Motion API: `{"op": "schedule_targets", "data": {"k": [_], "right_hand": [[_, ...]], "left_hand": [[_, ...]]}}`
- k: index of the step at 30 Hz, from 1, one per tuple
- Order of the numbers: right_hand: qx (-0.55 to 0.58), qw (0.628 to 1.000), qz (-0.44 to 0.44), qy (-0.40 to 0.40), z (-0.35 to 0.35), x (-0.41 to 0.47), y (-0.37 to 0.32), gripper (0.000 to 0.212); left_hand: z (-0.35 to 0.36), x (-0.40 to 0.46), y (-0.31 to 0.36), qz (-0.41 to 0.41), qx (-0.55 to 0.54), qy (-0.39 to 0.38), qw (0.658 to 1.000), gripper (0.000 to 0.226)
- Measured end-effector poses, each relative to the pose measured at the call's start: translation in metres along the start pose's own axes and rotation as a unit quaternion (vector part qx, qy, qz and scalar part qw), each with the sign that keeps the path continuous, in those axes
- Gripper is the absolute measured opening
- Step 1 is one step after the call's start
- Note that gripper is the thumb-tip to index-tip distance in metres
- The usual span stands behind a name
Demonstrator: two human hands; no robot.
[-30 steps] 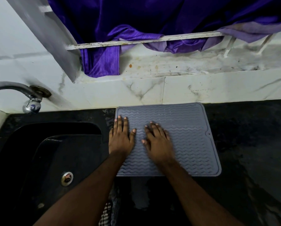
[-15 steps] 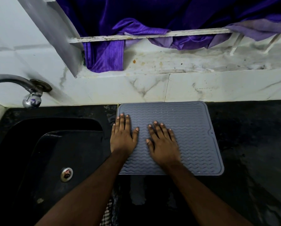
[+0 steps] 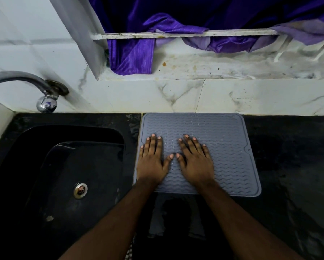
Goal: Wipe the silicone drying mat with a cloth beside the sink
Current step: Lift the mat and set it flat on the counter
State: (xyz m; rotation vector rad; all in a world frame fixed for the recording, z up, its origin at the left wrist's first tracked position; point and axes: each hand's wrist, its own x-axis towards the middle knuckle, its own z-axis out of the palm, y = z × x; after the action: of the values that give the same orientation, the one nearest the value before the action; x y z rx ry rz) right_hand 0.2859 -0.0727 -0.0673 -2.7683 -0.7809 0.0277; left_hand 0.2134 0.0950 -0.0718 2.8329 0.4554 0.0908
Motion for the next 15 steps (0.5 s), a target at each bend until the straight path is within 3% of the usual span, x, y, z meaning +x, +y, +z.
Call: {"op": "schedule_targets", "data": {"k": [15], "right_hand": [[-0.015,1.000,-0.018,-0.008,-0.002,-0.009,0.018,0.062]], "left_hand": [[0.010,-0.004,0.010,-0.021,-0.003,0.010,1.000,0.081]]}}
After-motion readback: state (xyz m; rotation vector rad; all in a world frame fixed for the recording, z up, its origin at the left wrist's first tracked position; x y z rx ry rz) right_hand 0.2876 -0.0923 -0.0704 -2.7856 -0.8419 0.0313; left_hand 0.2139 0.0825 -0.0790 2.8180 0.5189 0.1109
